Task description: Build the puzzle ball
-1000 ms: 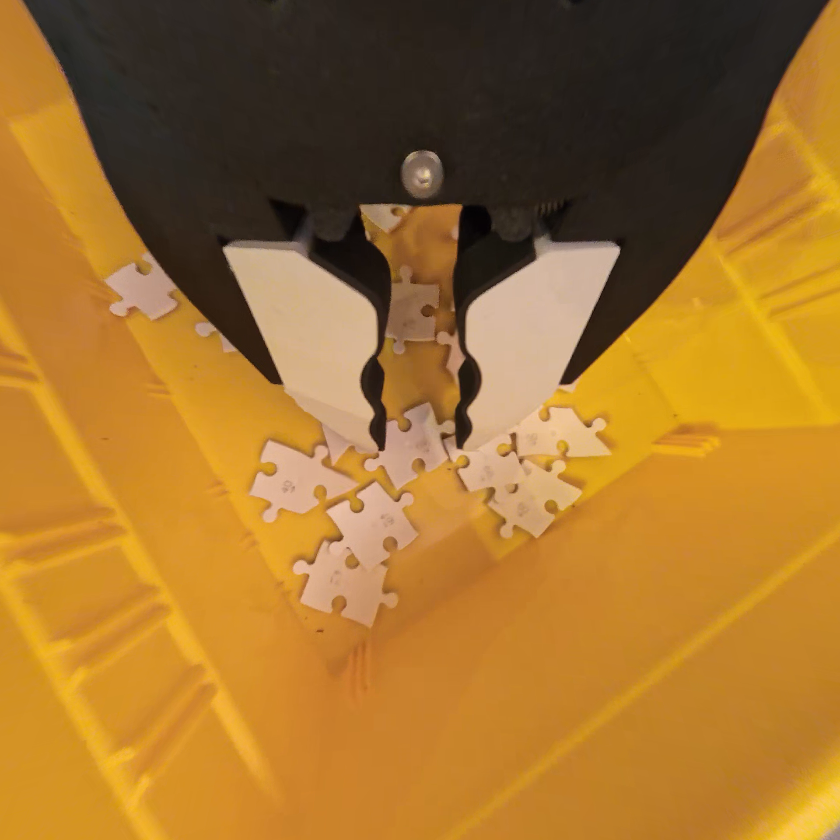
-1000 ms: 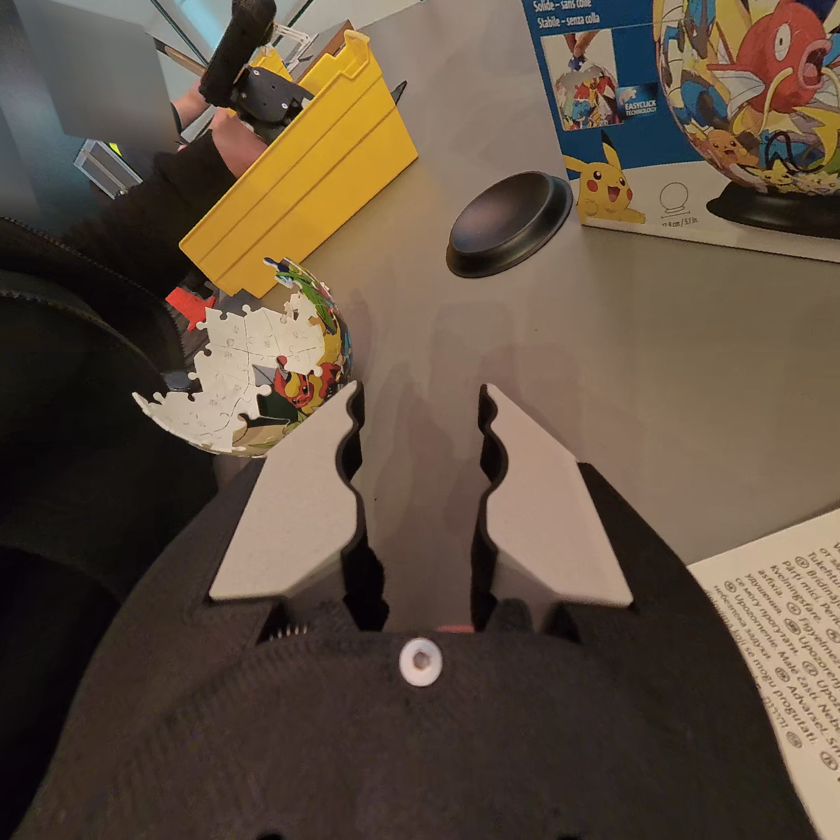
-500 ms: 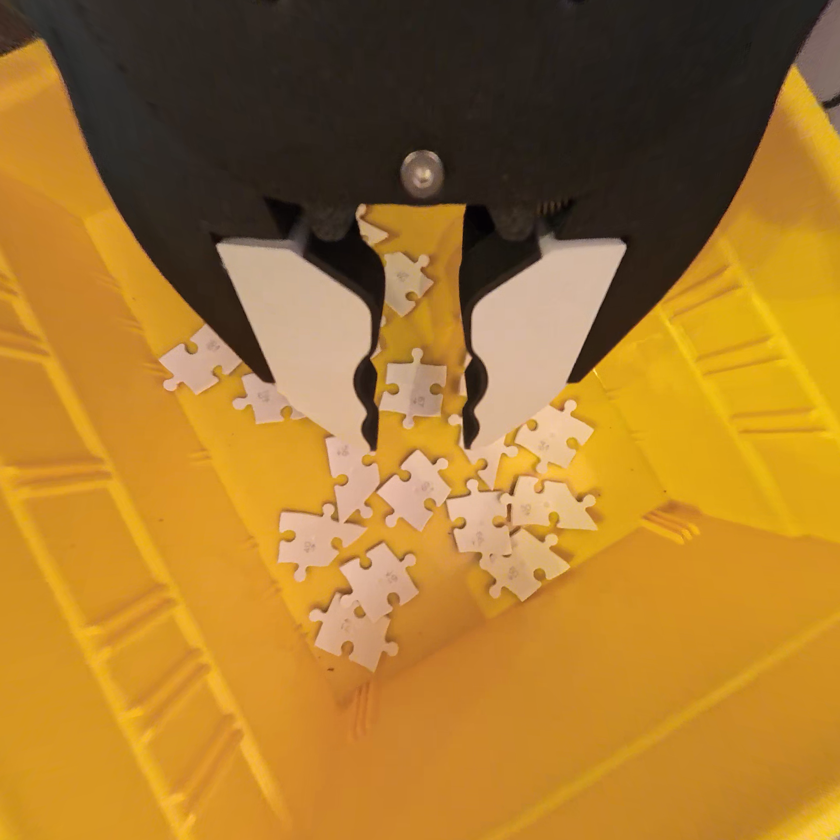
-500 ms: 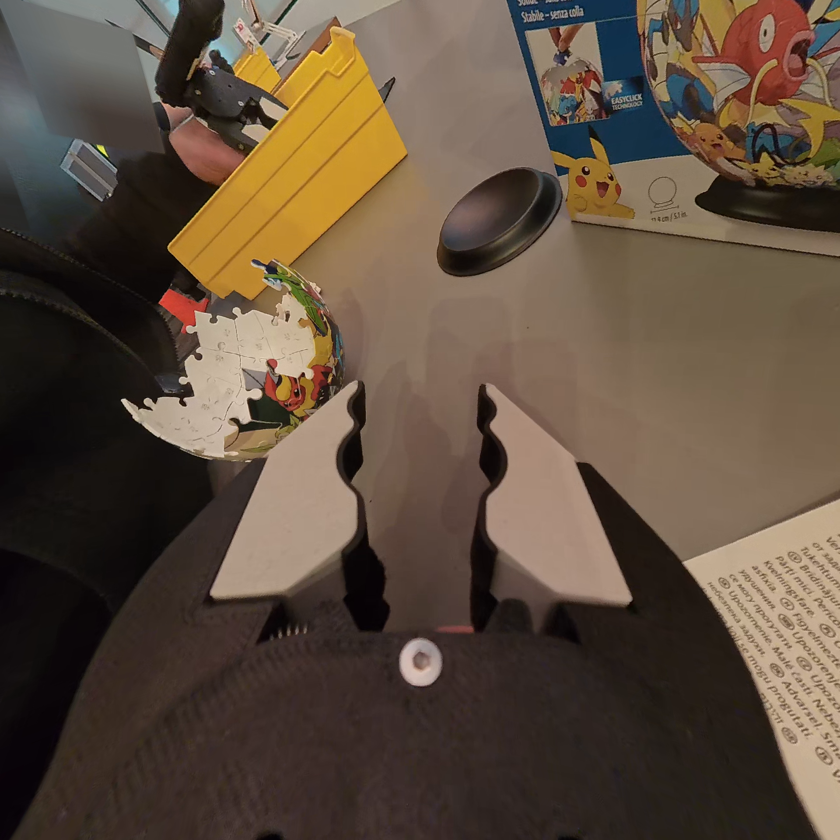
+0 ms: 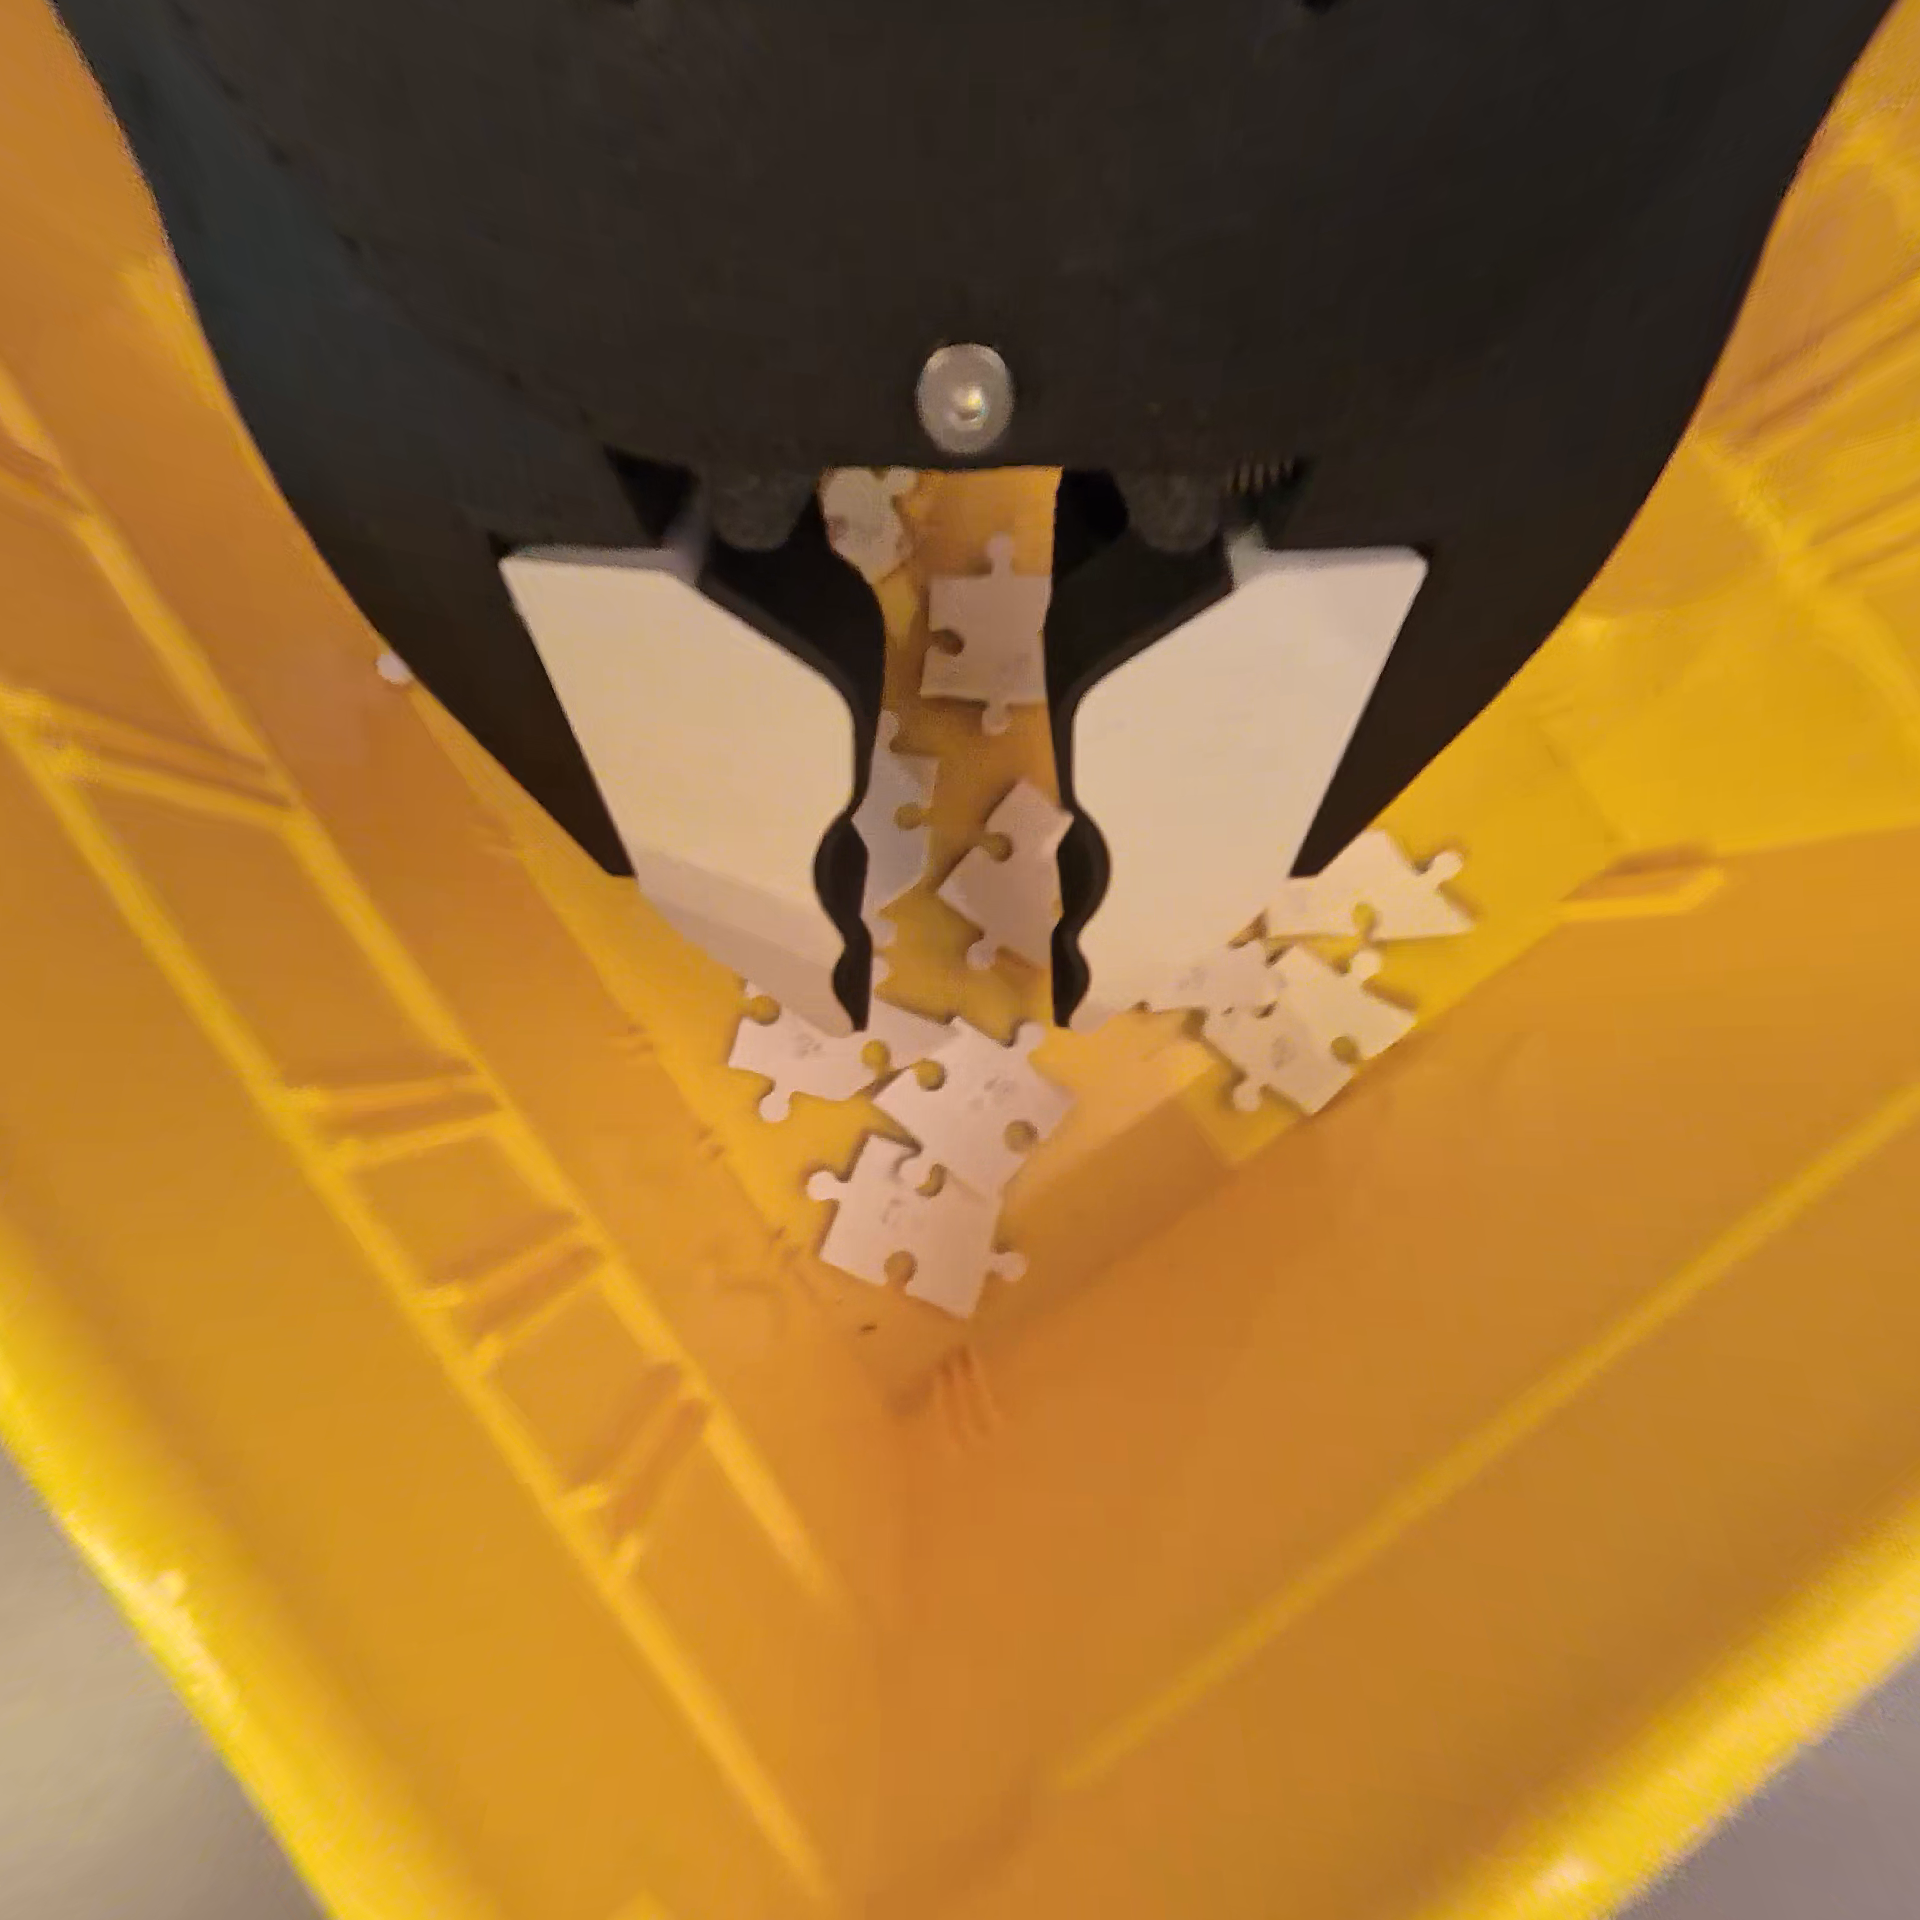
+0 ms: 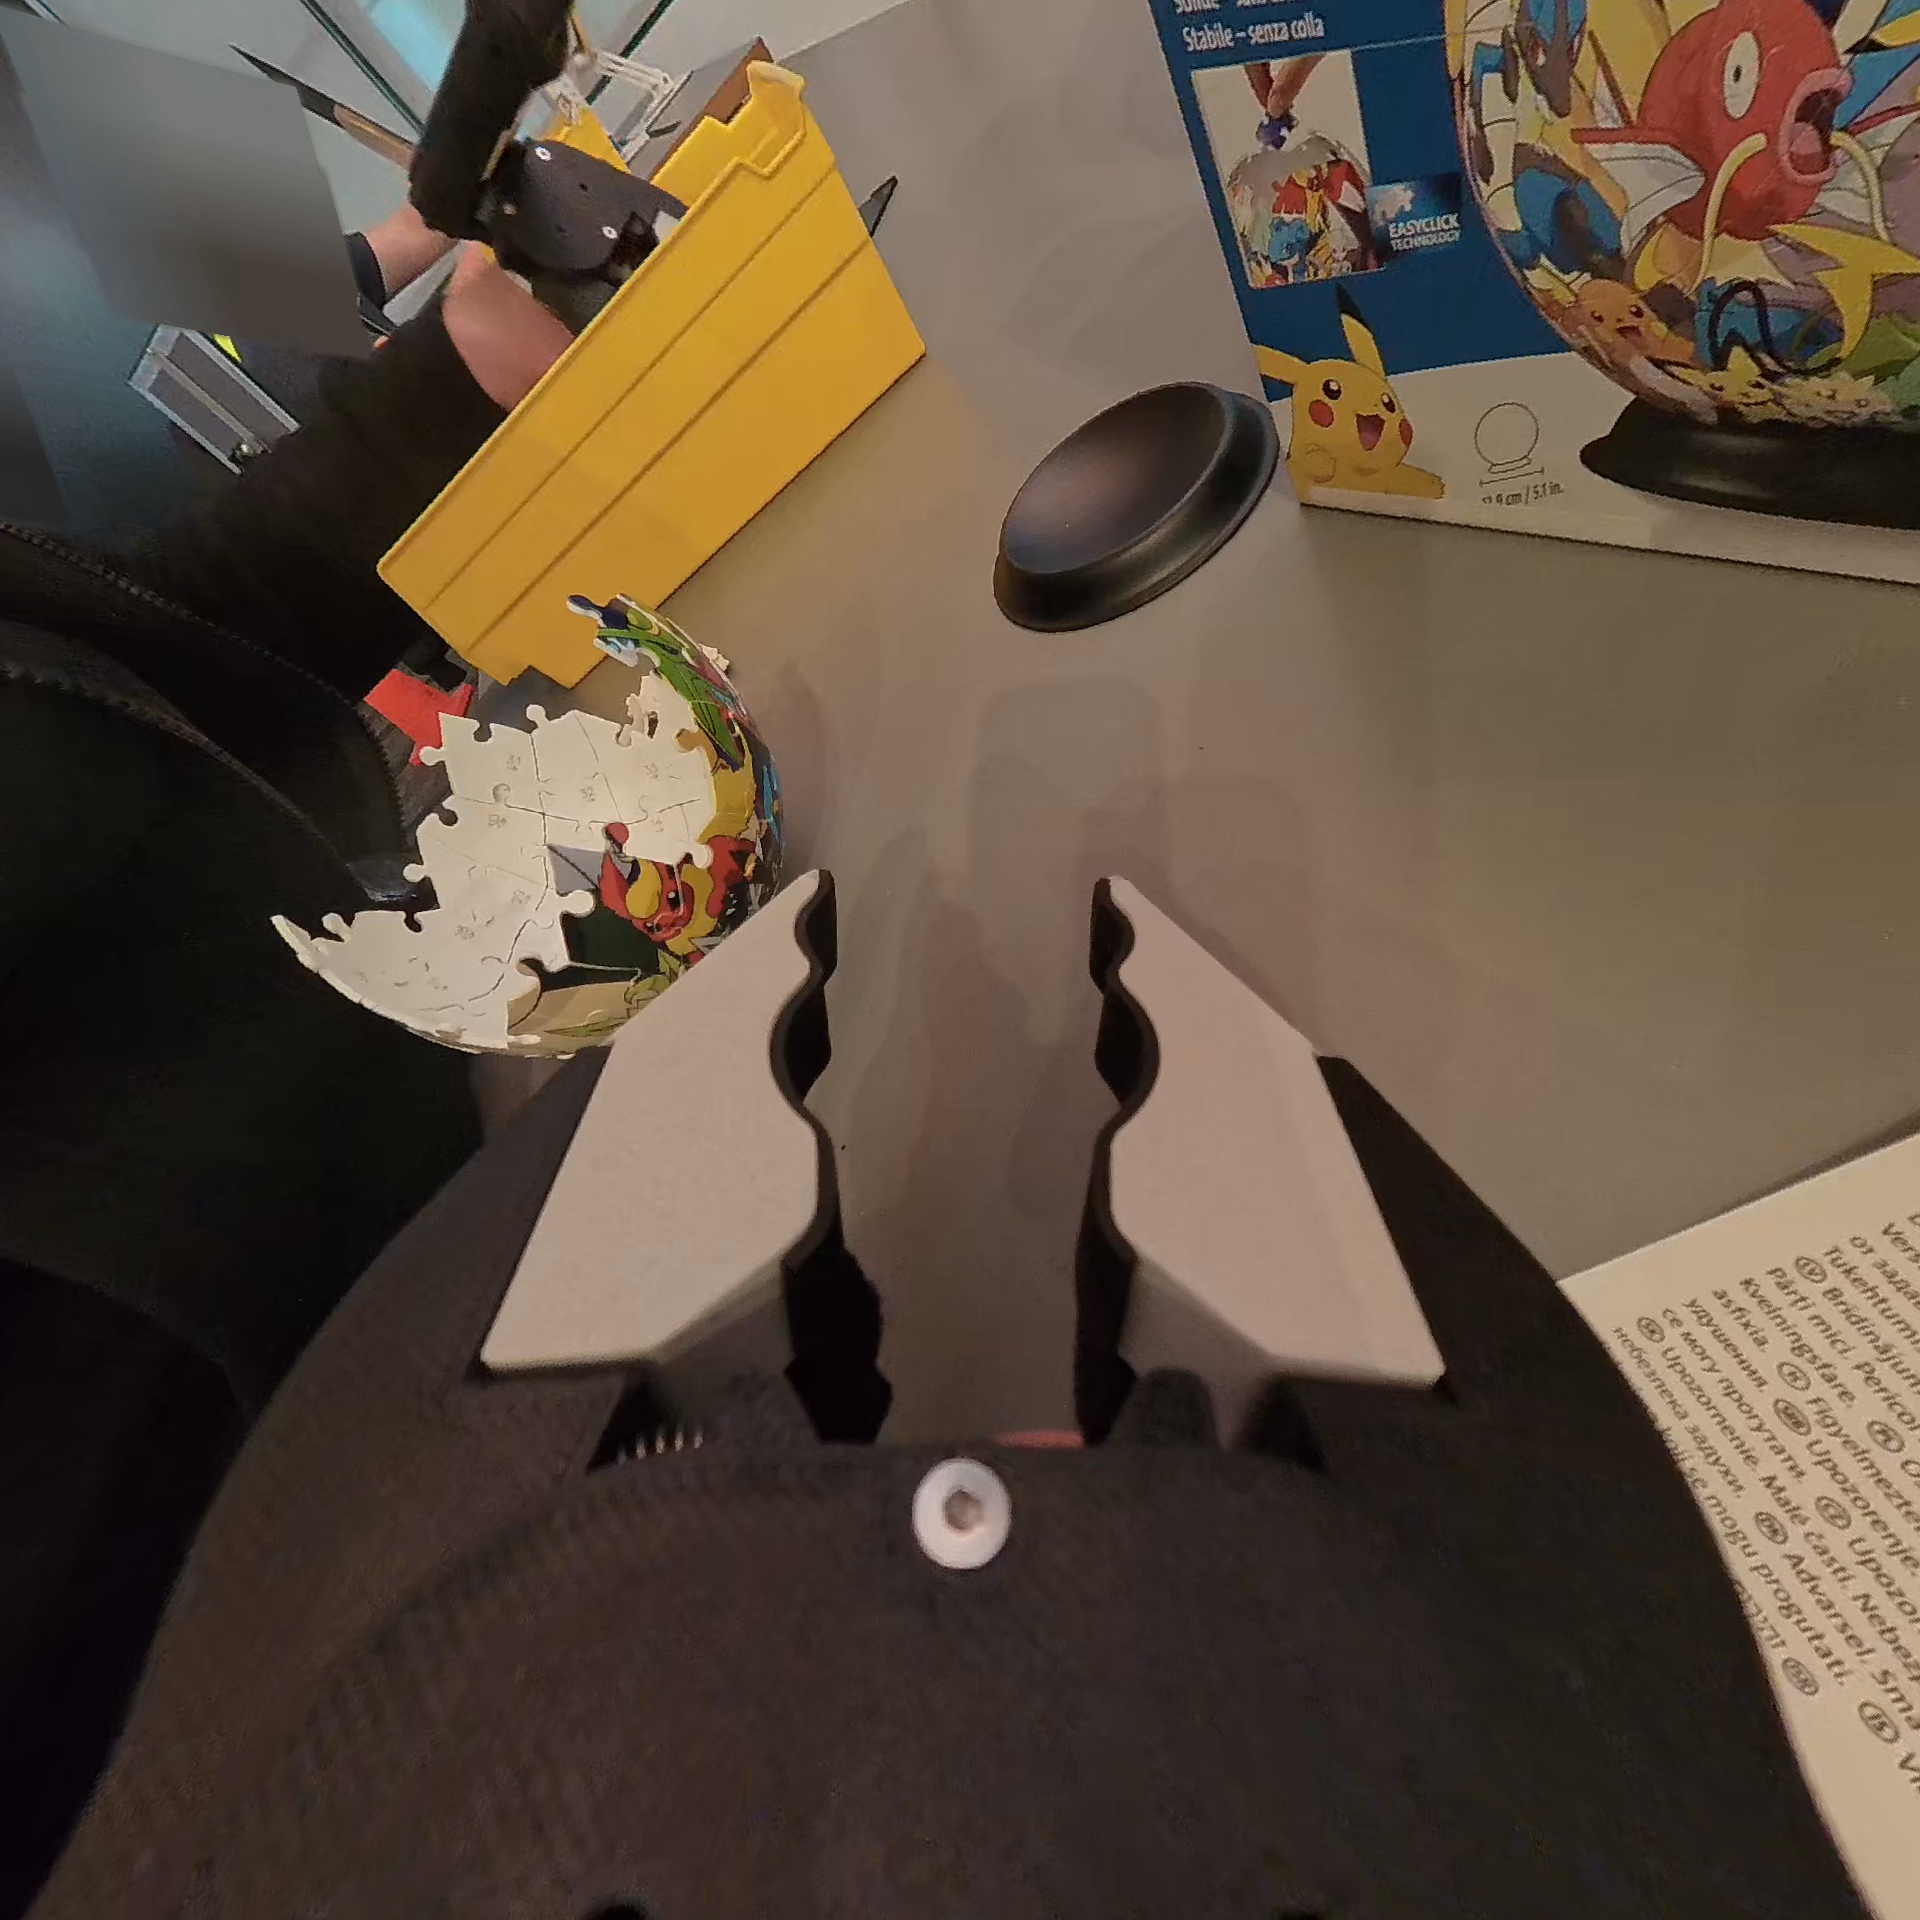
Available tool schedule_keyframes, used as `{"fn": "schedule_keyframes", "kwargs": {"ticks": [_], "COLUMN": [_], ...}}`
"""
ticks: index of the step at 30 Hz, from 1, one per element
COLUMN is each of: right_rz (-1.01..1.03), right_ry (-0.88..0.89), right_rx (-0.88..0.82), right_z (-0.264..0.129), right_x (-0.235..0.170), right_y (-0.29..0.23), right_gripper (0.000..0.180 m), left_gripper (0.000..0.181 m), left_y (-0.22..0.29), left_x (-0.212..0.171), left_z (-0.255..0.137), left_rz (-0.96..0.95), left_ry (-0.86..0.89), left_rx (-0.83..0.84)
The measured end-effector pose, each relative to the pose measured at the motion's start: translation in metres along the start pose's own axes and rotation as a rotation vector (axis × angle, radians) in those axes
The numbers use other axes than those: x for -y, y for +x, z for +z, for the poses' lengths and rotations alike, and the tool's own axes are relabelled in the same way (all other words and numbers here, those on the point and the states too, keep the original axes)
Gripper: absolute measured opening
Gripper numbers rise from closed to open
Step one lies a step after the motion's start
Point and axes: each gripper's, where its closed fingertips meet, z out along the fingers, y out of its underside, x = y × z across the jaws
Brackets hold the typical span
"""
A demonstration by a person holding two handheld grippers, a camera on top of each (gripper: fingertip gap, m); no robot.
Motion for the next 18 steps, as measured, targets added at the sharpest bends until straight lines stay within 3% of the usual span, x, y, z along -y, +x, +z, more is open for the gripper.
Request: {"fn": "schedule_keyframes", "kwargs": {"ticks": [6, 11, 18], "right_rz": [-0.009, -0.035, -0.089], "right_ry": [-0.008, -0.036, -0.051], "right_rx": [0.004, 0.0, -0.016], "right_z": [0.001, 0.004, 0.003], "right_x": [-0.001, -0.005, -0.006], "right_y": [-0.002, -0.004, -0.009], "right_gripper": [0.048, 0.05, 0.053], "left_gripper": [0.032, 0.031, 0.032], "left_y": [0.005, 0.048, 0.149], "left_x": [0.008, 0.034, 0.052], "left_z": [-0.069, -0.133, -0.148], "left_rz": [-0.032, -0.022, 0.068], "left_ry": [0.121, 0.269, 0.318], "left_rx": [0.083, 0.13, 0.067]}}
